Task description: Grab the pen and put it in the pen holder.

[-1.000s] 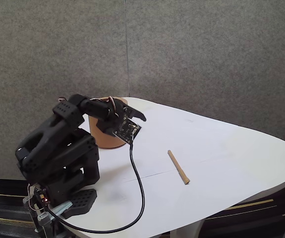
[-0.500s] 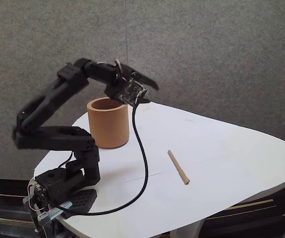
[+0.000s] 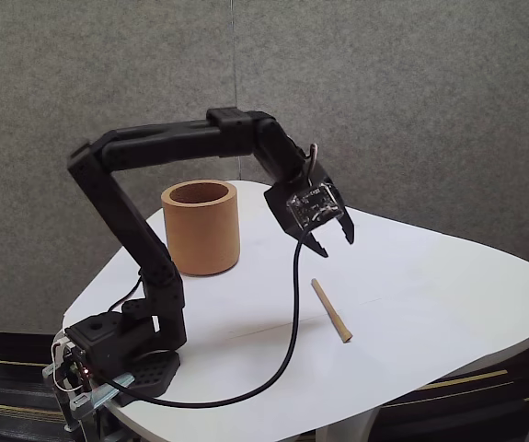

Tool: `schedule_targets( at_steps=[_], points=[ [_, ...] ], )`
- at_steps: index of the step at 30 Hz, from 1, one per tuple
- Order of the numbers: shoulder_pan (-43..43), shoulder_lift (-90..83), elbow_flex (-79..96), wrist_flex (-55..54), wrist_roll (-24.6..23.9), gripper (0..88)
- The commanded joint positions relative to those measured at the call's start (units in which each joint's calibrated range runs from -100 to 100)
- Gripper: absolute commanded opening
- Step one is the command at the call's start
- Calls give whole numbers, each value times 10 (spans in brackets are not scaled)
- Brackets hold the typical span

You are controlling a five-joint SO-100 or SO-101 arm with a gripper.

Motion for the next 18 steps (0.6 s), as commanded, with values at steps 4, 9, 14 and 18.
schedule_targets(
  at_steps=[4,9,14,18],
  points=[
    [5,106,-32,-2,2,172],
    [5,158,-32,-1,2,172],
    [5,187,-33,-1,2,172],
    [5,207,-42,-1,3,173]
  ],
)
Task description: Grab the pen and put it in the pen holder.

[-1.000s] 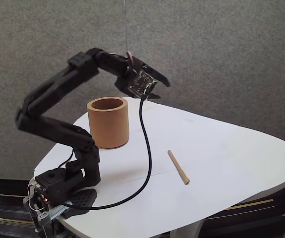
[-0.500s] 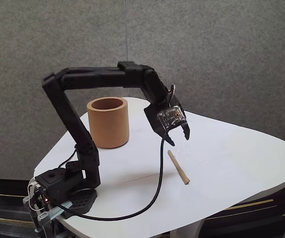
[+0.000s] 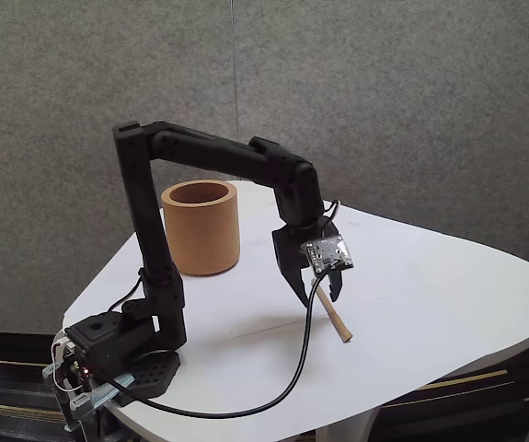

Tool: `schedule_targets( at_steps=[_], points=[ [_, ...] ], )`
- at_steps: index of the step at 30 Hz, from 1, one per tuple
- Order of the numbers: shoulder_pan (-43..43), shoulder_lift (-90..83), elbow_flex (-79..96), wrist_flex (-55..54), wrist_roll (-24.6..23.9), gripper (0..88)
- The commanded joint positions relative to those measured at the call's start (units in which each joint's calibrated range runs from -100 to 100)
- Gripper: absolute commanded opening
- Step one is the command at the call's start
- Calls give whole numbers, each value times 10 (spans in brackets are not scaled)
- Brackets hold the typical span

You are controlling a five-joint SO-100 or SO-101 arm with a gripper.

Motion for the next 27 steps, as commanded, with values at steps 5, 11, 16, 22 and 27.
schedule_targets(
  at_steps=[5,11,16,22,27],
  points=[
    [5,25,-58,22,2,175],
    [2,32,-73,43,2,285],
    [1,34,-70,42,2,304],
    [-2,94,-85,42,2,304],
    [3,137,-122,42,2,304]
  ],
)
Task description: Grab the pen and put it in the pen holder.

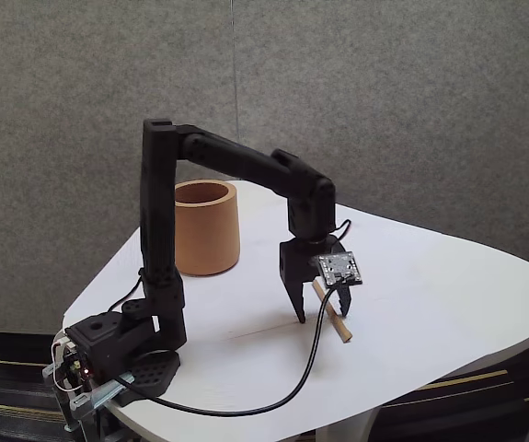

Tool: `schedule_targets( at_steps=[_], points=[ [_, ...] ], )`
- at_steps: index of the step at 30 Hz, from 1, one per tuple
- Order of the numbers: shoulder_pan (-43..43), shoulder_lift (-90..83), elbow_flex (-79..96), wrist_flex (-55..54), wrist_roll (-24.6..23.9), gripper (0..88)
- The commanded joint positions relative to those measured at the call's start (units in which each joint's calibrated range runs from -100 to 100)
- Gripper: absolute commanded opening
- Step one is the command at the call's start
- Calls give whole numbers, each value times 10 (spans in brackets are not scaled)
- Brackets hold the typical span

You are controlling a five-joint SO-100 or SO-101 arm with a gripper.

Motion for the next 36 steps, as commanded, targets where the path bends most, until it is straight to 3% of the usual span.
schedule_targets(
  at_steps=[1,20,23,26,36],
  points=[
    [3,16,-49,2,2,304],
    [-1,86,-102,61,1,296],
    [-2,86,-102,61,2,213],
    [-2,86,-102,61,2,0],
    [0,87,-101,61,2,9]
  ],
)
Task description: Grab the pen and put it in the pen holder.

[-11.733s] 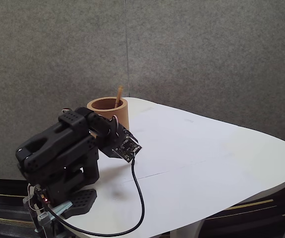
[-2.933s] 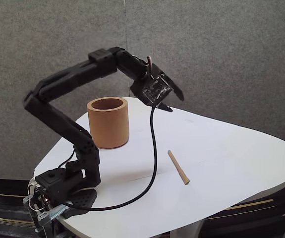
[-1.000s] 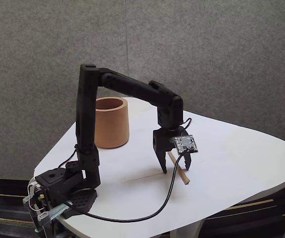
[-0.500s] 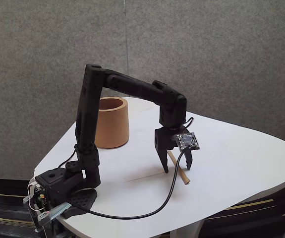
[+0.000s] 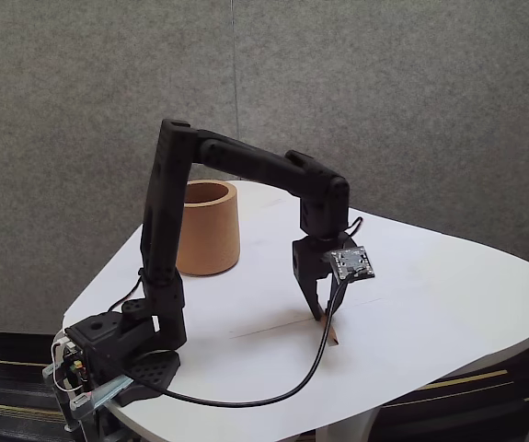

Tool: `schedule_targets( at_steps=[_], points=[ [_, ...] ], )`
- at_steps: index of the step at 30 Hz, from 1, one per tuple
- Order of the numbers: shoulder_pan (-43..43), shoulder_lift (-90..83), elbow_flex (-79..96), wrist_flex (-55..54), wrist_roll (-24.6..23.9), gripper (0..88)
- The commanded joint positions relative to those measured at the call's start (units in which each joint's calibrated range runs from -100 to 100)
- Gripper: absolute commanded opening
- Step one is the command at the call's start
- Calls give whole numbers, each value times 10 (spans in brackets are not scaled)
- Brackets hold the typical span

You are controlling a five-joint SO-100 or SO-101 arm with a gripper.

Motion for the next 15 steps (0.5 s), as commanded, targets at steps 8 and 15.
schedule_targets(
  at_steps=[8,15],
  points=[
    [1,-2,-1,7,2,9],
    [-1,-4,-1,23,2,9]
  ],
)
